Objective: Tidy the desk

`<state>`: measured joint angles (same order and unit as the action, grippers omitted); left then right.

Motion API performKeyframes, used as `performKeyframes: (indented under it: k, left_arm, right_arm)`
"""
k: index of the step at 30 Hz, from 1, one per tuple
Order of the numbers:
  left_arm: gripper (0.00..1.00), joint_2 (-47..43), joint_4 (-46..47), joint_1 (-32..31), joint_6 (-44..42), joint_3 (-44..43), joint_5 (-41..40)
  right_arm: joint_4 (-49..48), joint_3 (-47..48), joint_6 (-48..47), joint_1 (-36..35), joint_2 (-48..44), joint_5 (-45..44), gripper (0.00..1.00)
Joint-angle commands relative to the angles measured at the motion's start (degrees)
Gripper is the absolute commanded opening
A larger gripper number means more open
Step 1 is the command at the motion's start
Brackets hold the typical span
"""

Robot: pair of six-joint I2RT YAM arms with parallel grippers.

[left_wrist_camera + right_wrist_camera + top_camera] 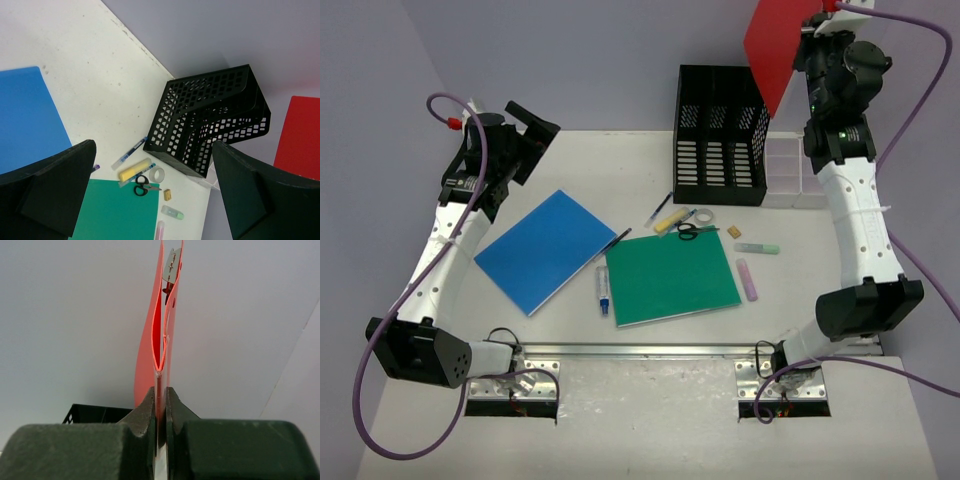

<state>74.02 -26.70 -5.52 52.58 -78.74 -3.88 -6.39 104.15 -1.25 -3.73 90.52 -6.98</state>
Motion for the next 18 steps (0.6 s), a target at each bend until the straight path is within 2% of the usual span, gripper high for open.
performKeyframes:
  k: [1,11,18]
  left_arm:
    - [1.0,-0.01,2.26,0.86,-0.28,-1.31,-0.06]
    - [1.0,0.6,2.09,0.86,-0.05,-1.07,-0.08]
    - [1.0,0.69,2.03,0.86,0.13,-1.18,0.04]
  right_arm:
    - [-8.29,-0.69,-0.04,0.73,-0.87,-1.01,0.0]
    - [-9.87,-9.22,0.81,0.83,-1.22,-1.28,0.0]
    - [-9.63,-17.1,1.47,0.95,-4.71,-1.75,0.0]
